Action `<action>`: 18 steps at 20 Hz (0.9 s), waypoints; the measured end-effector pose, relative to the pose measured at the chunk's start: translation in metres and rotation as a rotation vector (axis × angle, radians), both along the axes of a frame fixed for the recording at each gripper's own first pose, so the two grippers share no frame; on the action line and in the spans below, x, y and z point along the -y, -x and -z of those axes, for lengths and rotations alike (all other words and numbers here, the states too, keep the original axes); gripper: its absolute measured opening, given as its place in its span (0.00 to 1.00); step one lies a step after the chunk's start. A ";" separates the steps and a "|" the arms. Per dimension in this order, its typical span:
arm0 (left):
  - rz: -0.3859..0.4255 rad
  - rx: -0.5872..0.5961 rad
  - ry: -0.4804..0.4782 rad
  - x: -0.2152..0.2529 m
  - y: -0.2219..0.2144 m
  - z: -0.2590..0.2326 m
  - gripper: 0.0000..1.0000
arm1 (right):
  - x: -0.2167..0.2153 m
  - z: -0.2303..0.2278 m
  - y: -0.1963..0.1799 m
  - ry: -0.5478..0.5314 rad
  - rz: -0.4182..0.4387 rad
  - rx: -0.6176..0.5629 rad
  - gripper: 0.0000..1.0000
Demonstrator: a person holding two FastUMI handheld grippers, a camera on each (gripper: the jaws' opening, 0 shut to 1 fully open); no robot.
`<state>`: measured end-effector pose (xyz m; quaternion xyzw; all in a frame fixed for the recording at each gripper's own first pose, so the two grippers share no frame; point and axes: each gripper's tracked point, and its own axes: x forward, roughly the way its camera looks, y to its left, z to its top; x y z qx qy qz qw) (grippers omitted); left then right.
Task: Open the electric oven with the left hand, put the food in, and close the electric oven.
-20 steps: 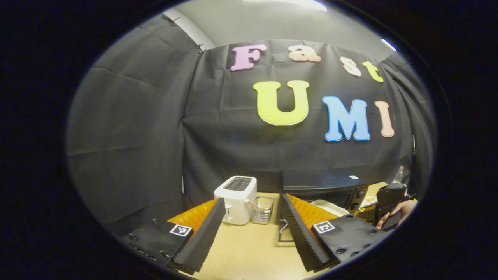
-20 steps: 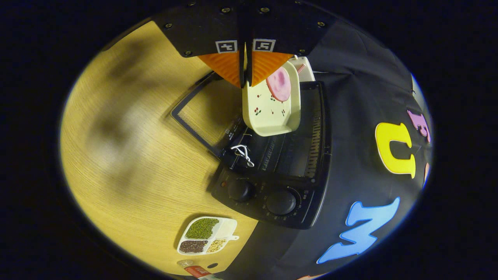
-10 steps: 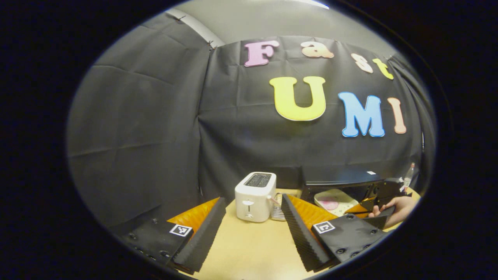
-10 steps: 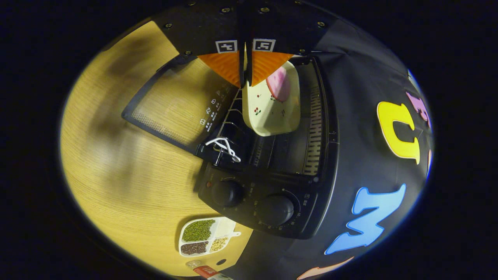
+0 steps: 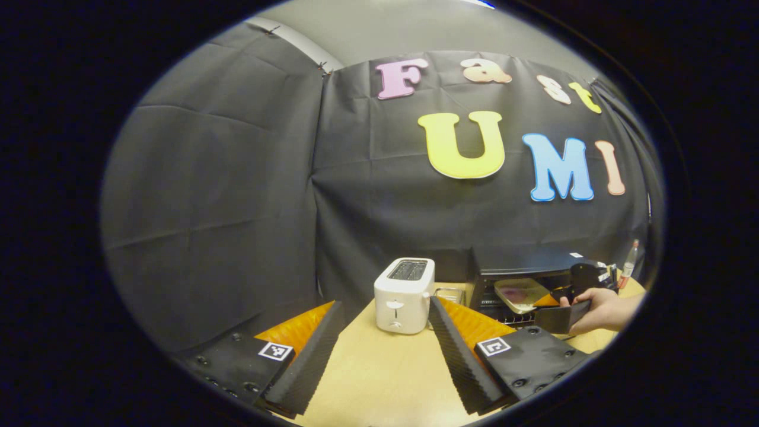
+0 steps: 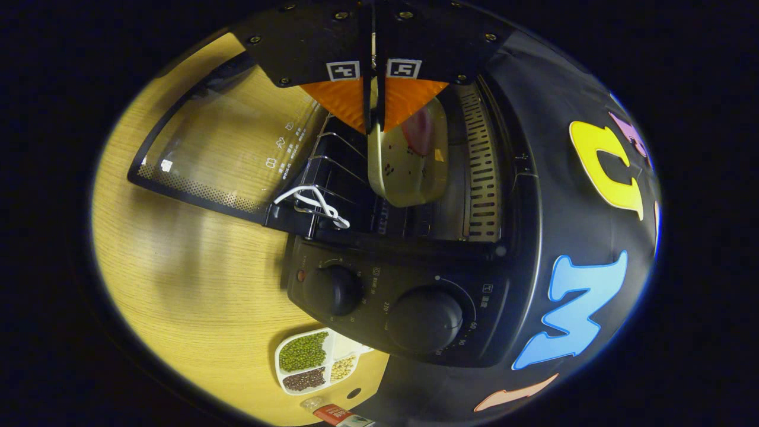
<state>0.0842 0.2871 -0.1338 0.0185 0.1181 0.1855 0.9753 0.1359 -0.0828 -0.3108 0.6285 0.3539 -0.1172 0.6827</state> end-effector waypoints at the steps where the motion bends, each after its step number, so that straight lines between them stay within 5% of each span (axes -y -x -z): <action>1: -0.004 -0.004 0.001 0.000 0.001 0.001 0.94 | 0.000 0.002 -0.003 0.001 0.005 0.000 0.03; 7: -0.003 0.003 -0.015 0.004 0.003 -0.003 0.98 | -0.010 -0.009 -0.012 -0.047 0.009 0.053 0.13; 9: 0.002 0.007 -0.010 0.010 0.003 -0.006 0.97 | -0.012 -0.018 -0.008 -0.049 -0.019 0.076 0.37; 10: 0.009 0.011 -0.009 0.013 0.002 -0.008 1.00 | -0.014 -0.024 -0.006 -0.050 -0.034 0.101 0.62; 11: 0.015 0.013 -0.009 0.017 0.000 -0.006 0.91 | -0.011 -0.028 -0.002 -0.029 -0.061 0.106 0.67; 12: 0.022 0.014 -0.009 0.020 -0.001 -0.006 0.91 | -0.008 -0.030 0.006 -0.003 -0.085 0.113 0.96; 15: 0.050 0.023 0.002 0.039 -0.003 -0.009 1.00 | -0.004 -0.042 0.022 0.028 -0.162 0.144 0.97; 16: 0.063 0.026 0.008 0.047 -0.004 -0.010 0.91 | -0.001 -0.048 0.028 0.035 -0.184 0.159 0.97; 18: 0.082 0.022 0.023 0.061 -0.002 -0.005 0.96 | 0.008 -0.062 0.038 0.072 -0.240 0.199 0.97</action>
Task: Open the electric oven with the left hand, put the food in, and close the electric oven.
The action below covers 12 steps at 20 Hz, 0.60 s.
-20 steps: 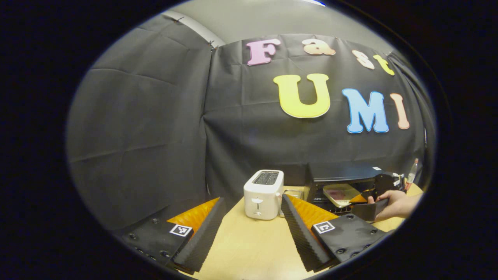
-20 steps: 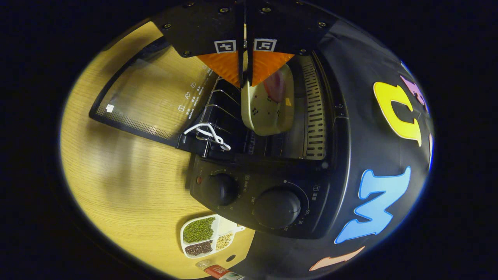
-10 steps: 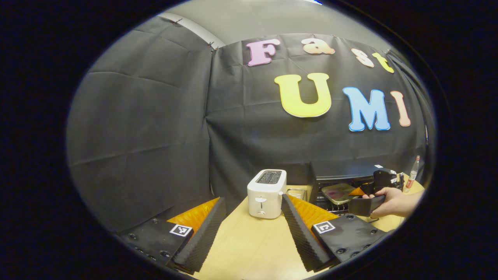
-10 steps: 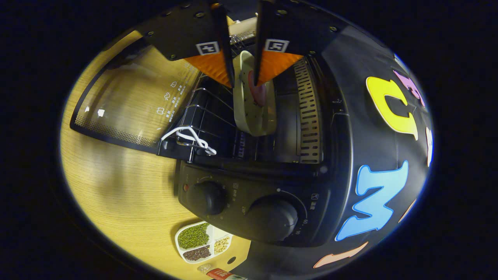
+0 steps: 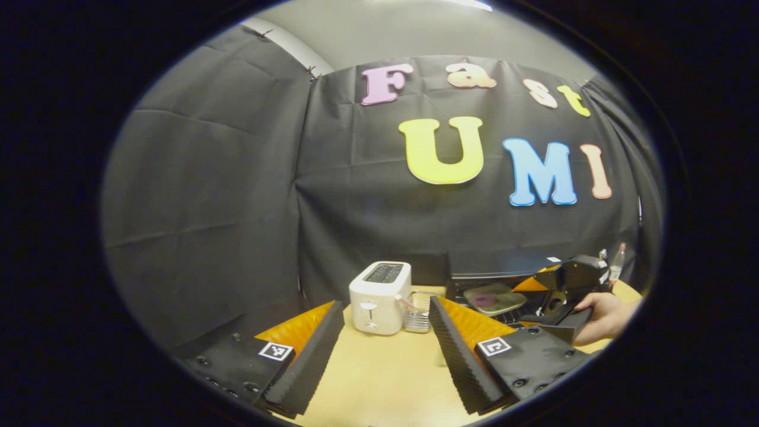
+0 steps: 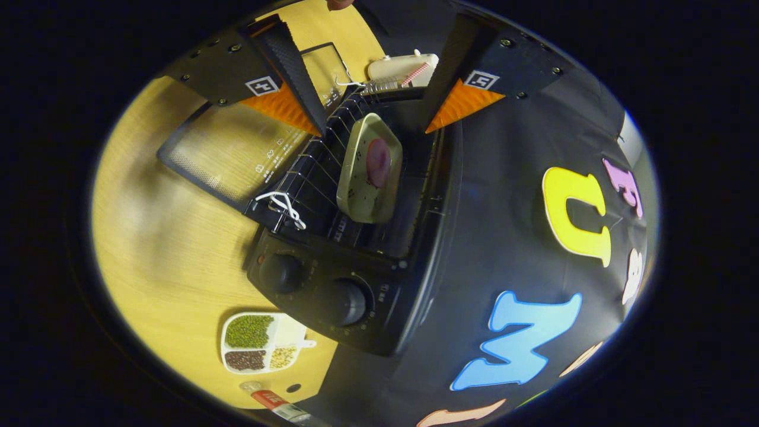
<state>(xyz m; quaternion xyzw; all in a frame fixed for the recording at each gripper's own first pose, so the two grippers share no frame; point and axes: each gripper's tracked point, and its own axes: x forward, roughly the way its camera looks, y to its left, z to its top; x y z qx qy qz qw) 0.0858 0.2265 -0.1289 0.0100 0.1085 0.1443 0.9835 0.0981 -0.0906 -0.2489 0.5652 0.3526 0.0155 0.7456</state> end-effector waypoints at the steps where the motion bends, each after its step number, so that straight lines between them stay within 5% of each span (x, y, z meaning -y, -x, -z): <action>1: 0.011 -0.004 0.010 0.009 0.001 0.004 0.95 | 0.004 -0.006 0.007 0.026 -0.032 0.026 0.97; 7: 0.097 -0.045 0.032 0.060 0.001 0.019 0.92 | 0.054 -0.044 0.055 0.346 -0.208 0.237 0.97; 12: 0.168 -0.092 0.054 0.103 -0.001 0.038 1.00 | 0.104 -0.069 0.083 0.585 -0.283 0.394 0.97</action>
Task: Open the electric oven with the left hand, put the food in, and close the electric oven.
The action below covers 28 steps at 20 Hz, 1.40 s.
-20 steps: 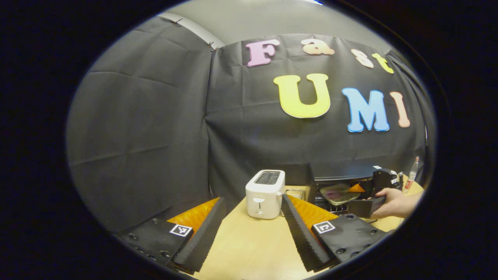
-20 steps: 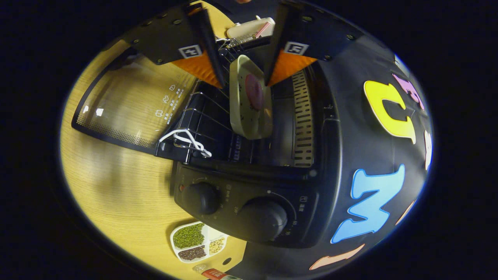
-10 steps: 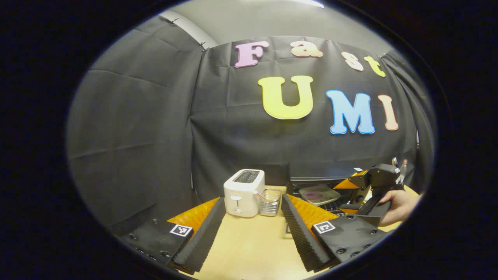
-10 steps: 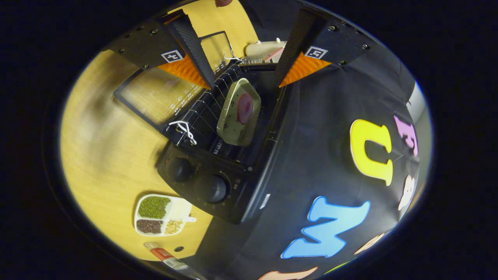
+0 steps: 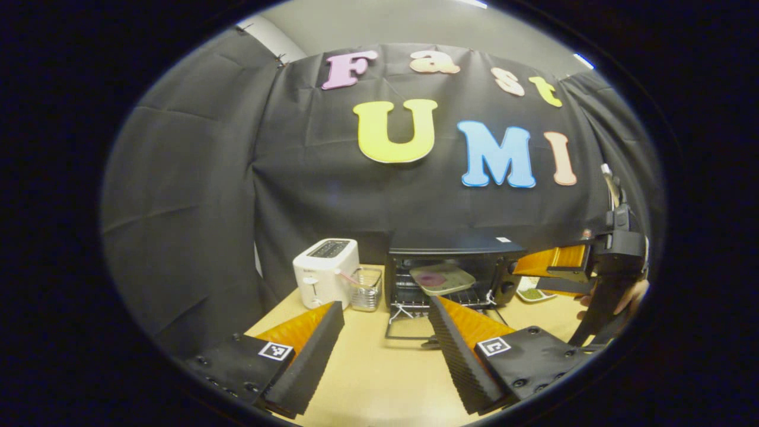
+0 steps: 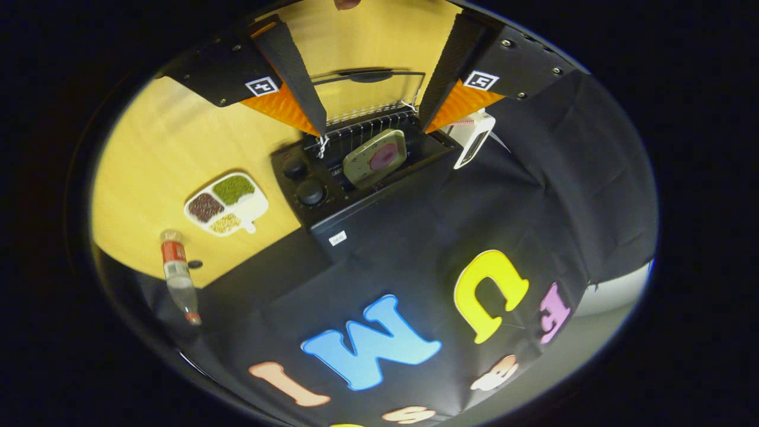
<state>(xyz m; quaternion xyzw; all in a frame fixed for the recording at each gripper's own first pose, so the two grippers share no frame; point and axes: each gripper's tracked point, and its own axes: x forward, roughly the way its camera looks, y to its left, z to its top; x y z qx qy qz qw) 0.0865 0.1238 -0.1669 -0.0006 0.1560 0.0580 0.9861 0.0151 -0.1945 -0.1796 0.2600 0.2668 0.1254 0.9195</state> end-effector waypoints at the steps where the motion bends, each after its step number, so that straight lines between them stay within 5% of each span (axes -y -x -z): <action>1: 0.012 -0.011 0.004 0.008 -0.002 0.007 1.00 | 0.010 -0.004 0.007 0.042 -0.013 0.027 0.97; 11: 0.157 -0.206 0.074 0.087 -0.028 0.097 1.00 | 0.092 -0.026 0.051 0.431 -0.063 0.236 0.98; 28: 0.191 -0.496 0.113 0.109 -0.068 0.228 0.98 | 0.174 0.001 0.083 0.523 0.117 0.099 0.98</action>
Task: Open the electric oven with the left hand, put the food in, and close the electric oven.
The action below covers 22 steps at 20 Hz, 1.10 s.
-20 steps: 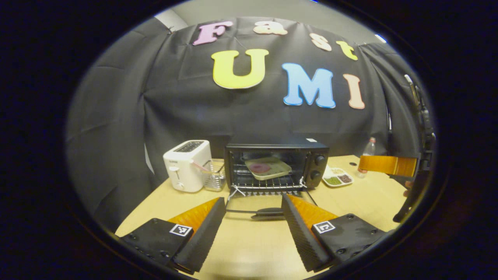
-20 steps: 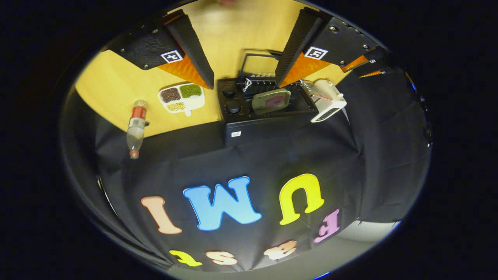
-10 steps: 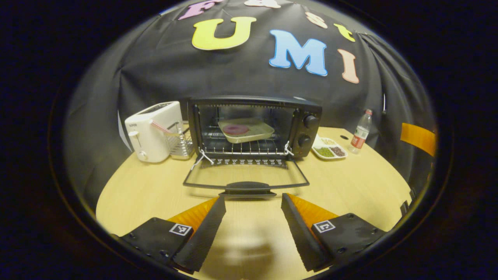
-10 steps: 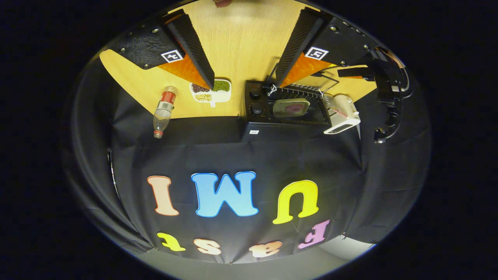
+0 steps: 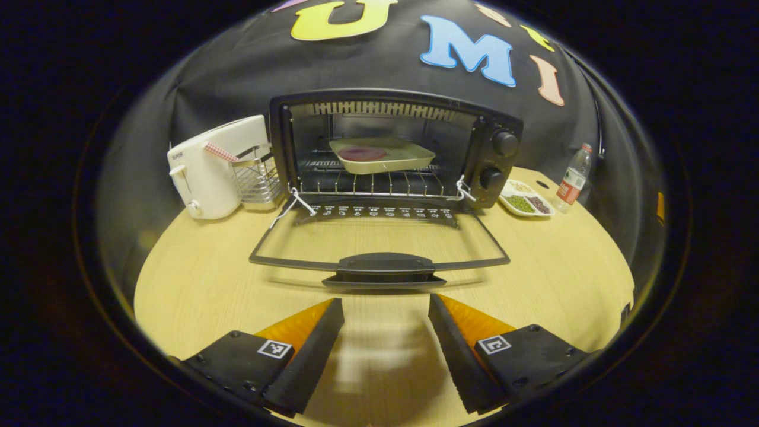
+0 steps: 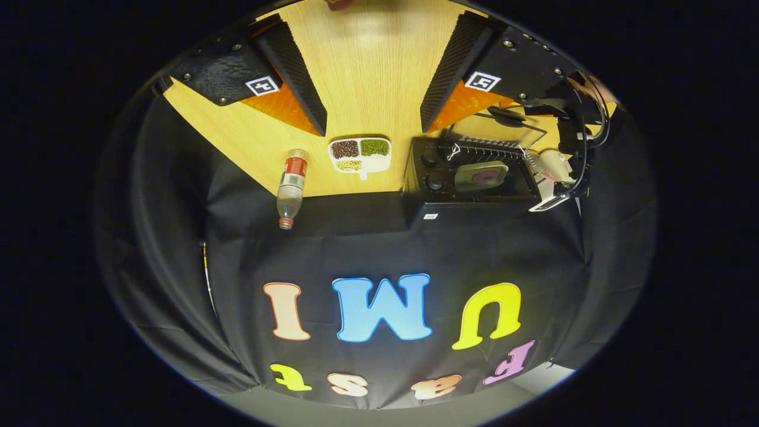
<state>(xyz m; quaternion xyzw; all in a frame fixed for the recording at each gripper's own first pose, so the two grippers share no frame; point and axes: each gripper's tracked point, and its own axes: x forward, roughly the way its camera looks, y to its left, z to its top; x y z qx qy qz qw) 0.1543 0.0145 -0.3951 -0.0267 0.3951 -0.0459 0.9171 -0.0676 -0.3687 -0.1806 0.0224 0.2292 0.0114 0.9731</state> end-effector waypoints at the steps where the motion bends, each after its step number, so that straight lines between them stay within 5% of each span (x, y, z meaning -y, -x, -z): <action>1: 0.003 -0.005 -0.006 0.000 -0.003 0.003 0.98 | 0.001 0.001 0.000 0.004 0.007 -0.003 0.98; 12: -0.002 0.072 -0.058 -0.003 -0.014 0.011 0.98 | -0.009 -0.014 0.008 0.073 -0.035 0.035 0.98; 22: -0.004 0.206 -0.067 -0.005 -0.017 -0.039 0.97 | -0.019 -0.030 0.028 0.043 -0.059 0.058 0.98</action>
